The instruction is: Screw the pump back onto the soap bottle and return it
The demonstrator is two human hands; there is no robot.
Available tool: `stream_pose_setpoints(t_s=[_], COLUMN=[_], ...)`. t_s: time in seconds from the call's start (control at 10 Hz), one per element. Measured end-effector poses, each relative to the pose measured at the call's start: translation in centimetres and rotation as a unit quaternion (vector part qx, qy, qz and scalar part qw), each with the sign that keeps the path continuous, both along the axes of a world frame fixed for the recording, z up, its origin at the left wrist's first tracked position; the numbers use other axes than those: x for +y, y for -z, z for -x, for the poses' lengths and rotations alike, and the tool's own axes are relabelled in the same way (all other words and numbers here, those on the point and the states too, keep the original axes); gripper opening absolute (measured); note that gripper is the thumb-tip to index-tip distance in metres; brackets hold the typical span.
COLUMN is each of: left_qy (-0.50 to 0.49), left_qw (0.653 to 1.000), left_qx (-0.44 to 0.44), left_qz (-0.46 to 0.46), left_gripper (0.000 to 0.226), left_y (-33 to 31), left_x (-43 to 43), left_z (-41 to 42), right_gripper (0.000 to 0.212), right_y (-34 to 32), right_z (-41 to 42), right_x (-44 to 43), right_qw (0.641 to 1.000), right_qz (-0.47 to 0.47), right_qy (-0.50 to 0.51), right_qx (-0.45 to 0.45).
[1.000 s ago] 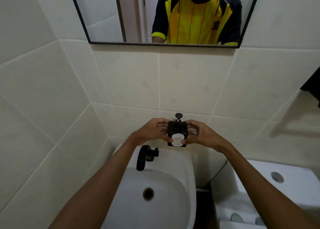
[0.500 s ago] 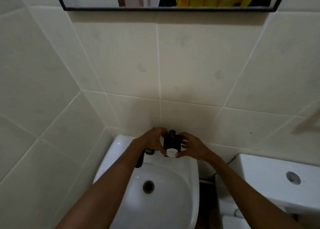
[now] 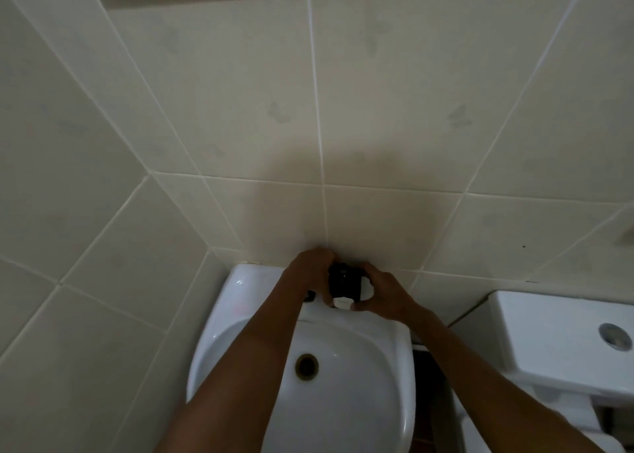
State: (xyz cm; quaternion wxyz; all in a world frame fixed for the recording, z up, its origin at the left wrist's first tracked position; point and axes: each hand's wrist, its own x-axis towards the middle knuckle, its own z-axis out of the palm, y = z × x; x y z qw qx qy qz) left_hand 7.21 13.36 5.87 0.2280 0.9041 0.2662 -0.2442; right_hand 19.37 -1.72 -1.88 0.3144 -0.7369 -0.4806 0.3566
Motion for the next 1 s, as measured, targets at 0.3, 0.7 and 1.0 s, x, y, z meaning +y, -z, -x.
stream_pose_setpoints(t_s=[0.3,0.7,1.0], left_qy=[0.019,0.063,0.050], left_qw=[0.998,0.990,0.990], left_qx=[0.061,0.081,0.057], left_qz=[-0.025,-0.098,-0.117], left_gripper=[0.094,0.090,0.088], left_y=[0.5,0.3,0.1], left_x=[0.0,-0.6,-1.5], left_z=[-0.5,-0.2,0.6], right_gripper=[0.094,0.091,0.103], right_y=[1.0,1.2,1.6], right_z=[0.4,1.4,2.7], right_x=[0.3,-0.3,-0.5], right_qw=[0.999,0.995,0.988], right_qz=[0.014,0.024,0.054], right_qy=[0.003,0.013,0.050], right_qx=[-0.044,-0.100,-0.137])
